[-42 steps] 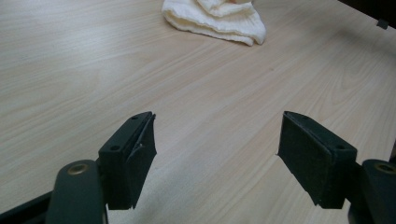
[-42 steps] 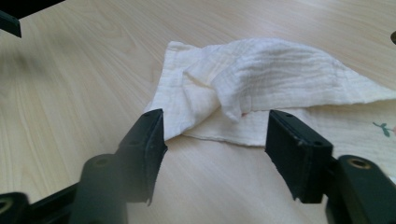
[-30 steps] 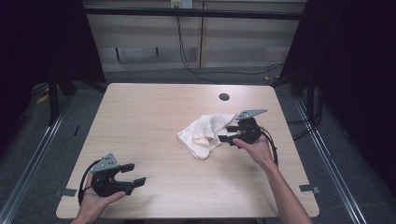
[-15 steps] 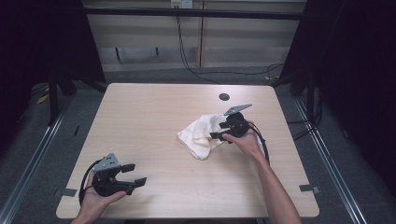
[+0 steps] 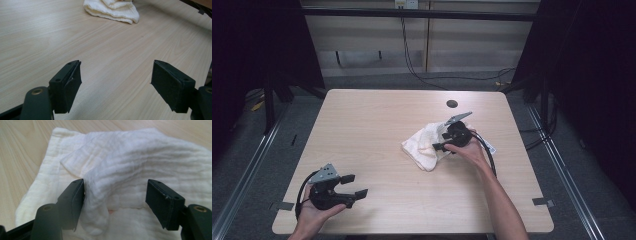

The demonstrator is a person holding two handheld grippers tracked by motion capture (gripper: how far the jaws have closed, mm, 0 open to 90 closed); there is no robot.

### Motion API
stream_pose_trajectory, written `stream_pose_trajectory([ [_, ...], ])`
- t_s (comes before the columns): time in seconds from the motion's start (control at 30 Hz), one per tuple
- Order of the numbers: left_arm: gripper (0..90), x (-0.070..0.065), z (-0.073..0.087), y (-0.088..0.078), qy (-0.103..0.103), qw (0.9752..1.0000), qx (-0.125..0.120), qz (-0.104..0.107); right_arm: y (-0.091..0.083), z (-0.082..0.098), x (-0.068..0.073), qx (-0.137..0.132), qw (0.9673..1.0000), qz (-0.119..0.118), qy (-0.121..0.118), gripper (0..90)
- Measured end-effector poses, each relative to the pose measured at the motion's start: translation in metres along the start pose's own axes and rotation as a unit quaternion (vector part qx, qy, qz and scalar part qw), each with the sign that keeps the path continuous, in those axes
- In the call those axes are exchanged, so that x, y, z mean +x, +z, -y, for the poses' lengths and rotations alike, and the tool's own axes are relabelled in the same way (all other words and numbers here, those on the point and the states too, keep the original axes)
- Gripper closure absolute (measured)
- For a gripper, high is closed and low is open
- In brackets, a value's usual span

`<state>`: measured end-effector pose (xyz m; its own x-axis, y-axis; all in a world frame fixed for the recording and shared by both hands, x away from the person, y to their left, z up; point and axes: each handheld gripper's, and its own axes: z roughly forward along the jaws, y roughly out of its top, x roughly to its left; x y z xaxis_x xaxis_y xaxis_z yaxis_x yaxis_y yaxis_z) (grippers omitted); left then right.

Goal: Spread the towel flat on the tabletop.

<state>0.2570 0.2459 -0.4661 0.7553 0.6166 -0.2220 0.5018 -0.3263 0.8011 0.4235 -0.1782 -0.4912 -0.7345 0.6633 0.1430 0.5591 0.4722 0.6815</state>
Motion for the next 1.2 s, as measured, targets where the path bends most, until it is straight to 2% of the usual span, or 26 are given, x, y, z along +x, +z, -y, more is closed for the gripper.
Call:
stream_pose_trajectory([
  [0.07,23.6,0.001,0.0,-0.001,0.001,1.0,0.001,0.0,0.005,0.002,0.0,0.004,1.0,0.002,-0.005,31.0],
  [0.13,23.5,0.001,0.0,0.0,0.0,1.0,0.003,0.003,0.009,0.005,0.001,0.004,1.0,-0.007,0.002,31.0],
  [0.2,23.5,0.001,0.0,0.0,0.0,1.0,0.002,0.0,0.011,0.006,0.003,0.001,0.9999,0.007,-0.01,32.4],
  [0.3,23.5,0.001,0.0,0.002,0.002,1.0,0.008,0.0,0.01,0.007,0.005,0.001,0.9993,0.03,-0.021,44.1],
  [0.33,23.5,0.0,0.0,0.002,0.002,1.0,0.008,0.001,0.009,0.008,0.005,0.002,0.9988,0.042,-0.024,54.2],
  [0.37,23.5,0.0,0.0,0.002,0.002,1.0,0.008,0.003,0.009,0.008,0.005,0.002,0.9988,0.042,-0.024,54.2],
  [0.4,23.5,0.0,0.0,0.002,0.003,0.9999,0.009,0.001,0.008,0.008,0.006,0.003,0.9982,0.053,-0.028,56.6],
  [0.67,23.7,0.001,0.0,0.004,0.005,0.9999,0.014,0.001,0.005,0.012,0.003,-0.001,0.9991,0.04,-0.014,78.1],
  [0.8,24.0,0.0,-0.001,0.004,0.002,0.9999,0.011,0.006,0.003,0.014,0.005,-0.004,0.9997,0.022,-0.001,81.1],
  [1.0,24.1,0.0,-0.001,0.004,0.0,0.9999,0.011,0.008,0.003,0.016,0.014,0.0,1.0,0.003,0.0,83.0],
  [1.2,24.5,0.001,0.0,0.004,-0.004,0.9999,0.01,0.008,0.001,0.018,0.022,0.002,1.0,0.0,0.003,83.4],
])
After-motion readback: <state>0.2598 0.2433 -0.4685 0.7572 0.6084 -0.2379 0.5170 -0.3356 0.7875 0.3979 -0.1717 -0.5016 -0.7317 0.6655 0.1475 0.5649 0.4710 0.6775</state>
